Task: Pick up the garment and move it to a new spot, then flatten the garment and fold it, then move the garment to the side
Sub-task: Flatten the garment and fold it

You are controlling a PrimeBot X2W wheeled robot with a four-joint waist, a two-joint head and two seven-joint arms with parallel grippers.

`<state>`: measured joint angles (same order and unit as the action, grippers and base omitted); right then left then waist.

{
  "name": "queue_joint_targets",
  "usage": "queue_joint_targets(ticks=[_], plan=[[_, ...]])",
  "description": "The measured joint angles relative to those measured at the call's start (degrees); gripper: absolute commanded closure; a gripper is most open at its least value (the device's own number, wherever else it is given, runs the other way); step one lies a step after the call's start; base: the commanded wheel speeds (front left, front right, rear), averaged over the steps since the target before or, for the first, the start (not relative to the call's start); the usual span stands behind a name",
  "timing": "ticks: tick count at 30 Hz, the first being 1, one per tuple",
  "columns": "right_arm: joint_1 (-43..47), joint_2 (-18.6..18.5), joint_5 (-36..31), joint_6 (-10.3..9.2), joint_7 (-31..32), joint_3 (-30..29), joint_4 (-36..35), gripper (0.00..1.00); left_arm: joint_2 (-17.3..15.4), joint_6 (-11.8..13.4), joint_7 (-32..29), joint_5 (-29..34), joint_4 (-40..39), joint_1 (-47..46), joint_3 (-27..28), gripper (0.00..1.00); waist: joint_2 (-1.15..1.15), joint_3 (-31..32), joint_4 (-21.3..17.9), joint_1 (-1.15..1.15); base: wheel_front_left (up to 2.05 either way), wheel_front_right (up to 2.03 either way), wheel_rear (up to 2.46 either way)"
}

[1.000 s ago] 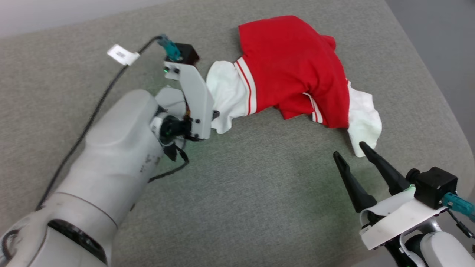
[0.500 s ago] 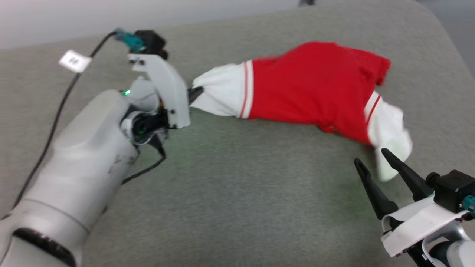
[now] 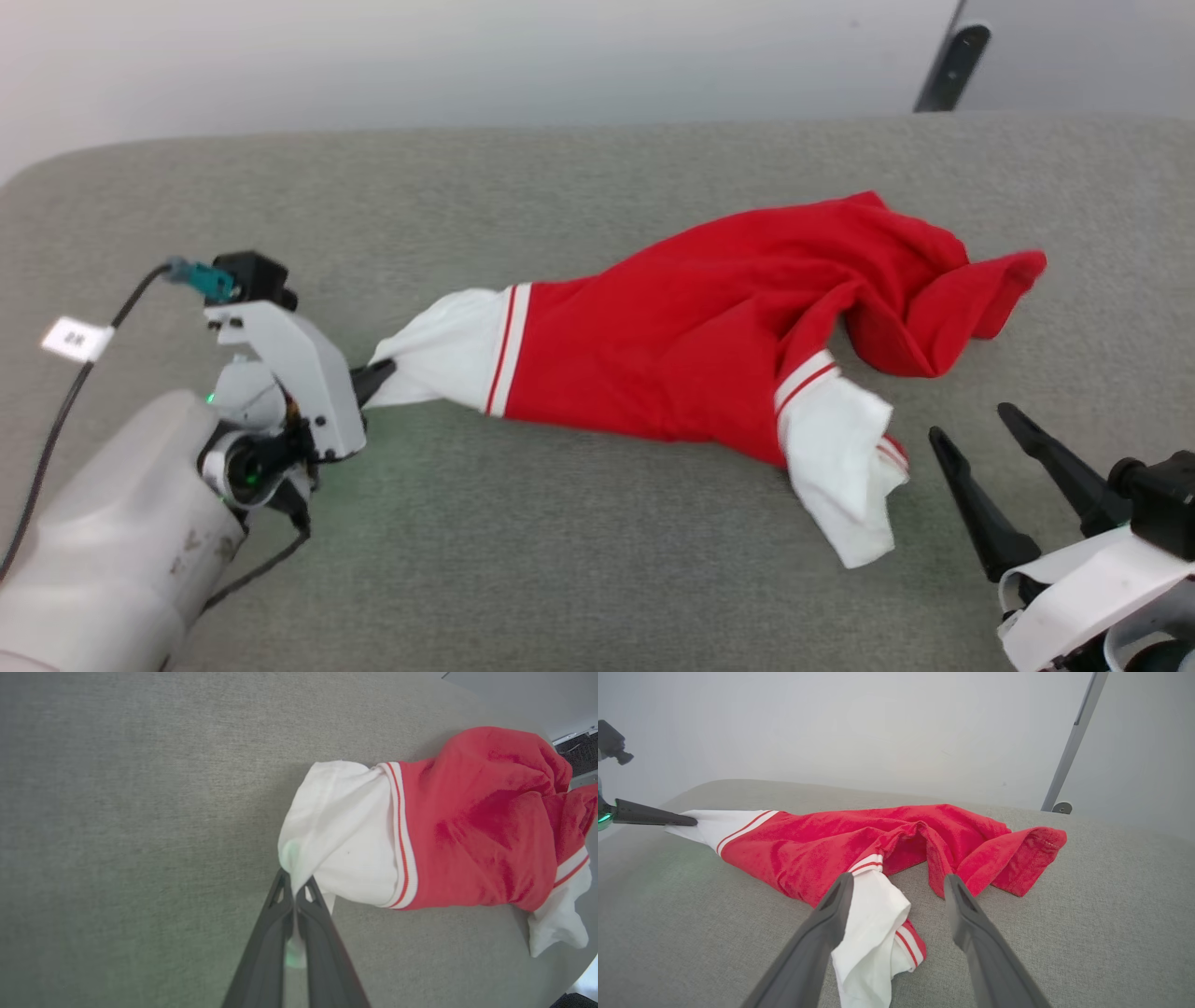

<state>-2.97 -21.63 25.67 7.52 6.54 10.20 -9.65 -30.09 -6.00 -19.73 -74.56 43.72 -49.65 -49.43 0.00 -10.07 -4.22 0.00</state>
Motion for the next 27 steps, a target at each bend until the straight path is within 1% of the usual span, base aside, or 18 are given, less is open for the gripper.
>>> queue_joint_targets(ticks=[3, 6, 9, 11, 13, 15, 16, 17, 20, 24, 27], plan=[[0.3, -0.3, 0.0, 0.0, 1.0, -1.0, -1.2, 0.0, -0.9, 1.3, 0.6, -0.1, -0.8, 1.8, 0.1, 1.0, 0.0, 0.8, 1.4, 0.0, 0.0, 0.0, 0.0], [0.4, -0.4, 0.0, 0.0, 2.0, -1.2, -2.1, 0.0, -0.7, 1.9, 0.8, -0.4, -0.8, 3.2, -0.1, 1.0, 0.0, 1.0, 2.4, 0.0, 0.0, 0.0, 0.0], [0.3, -0.8, 0.0, 0.0, 2.9, -0.8, -2.6, 0.0, -0.2, 1.9, 1.4, 0.5, 0.1, 4.0, -1.0, 1.0, 0.0, 0.8, 2.4, 0.0, 0.0, 0.0, 0.0], [0.3, -1.1, 0.0, 0.0, 3.6, -0.6, -2.6, 0.0, 0.5, 1.8, 1.4, 0.6, 0.9, 4.1, -1.2, 0.93, 0.0, 0.5, 2.2, 0.0, 0.0, 0.0, 0.0], [0.3, -1.5, 0.4, 0.0, 4.5, -0.4, -2.2, 0.0, 0.9, 1.7, 1.4, 1.0, 1.6, 4.1, -1.7, 0.77, 0.0, 0.3, 1.9, 0.0, 0.0, 0.0, 0.0], [0.3, -2.2, 0.6, 0.0, 5.7, 0.0, -1.5, 0.0, 1.2, 1.4, 1.5, 1.1, 2.3, 4.2, -1.8, 0.5, 0.0, 0.1, 1.6, 0.0, 0.0, 0.0, 0.0], [0.2, -2.4, 1.0, 0.0, 6.4, 0.2, -1.2, 0.0, 1.3, 1.4, 1.9, 1.2, 2.5, 4.2, -1.9, 0.02, 0.0, 0.1, 1.6, 0.0, 0.0, 0.0, 0.0], [0.2, -2.8, 1.2, 0.0, 7.3, 0.6, -0.7, 0.0, 1.5, 1.1, 2.6, 1.2, 2.7, 4.2, -1.9, 0.0, 0.0, 0.1, 1.5, 0.0, 0.0, 0.0, 0.0], [-0.1, -3.9, 1.6, 0.0, 9.6, 1.7, 0.6, 0.0, 1.8, 0.6, 4.9, 2.0, 3.0, 4.3, -1.8, 0.0, 0.0, 0.4, 1.6, 0.0, 0.0, 0.0, 0.0], [-1.8, -5.4, 2.8, 0.0, 12.4, 2.9, 1.9, 0.0, 1.9, -0.1, 10.1, 2.2, 1.6, 5.2, -1.1, 0.0, 0.0, 1.0, 2.3, 0.0, 0.0, 0.0, 0.0], [-2.7, -6.5, 4.4, 0.0, 14.9, 3.2, 3.3, 0.0, 2.0, -0.3, 14.4, 3.6, -0.6, 6.5, -1.0, 0.0, 0.0, 1.5, 3.4, 0.0, 0.0, 0.0, 0.0]])
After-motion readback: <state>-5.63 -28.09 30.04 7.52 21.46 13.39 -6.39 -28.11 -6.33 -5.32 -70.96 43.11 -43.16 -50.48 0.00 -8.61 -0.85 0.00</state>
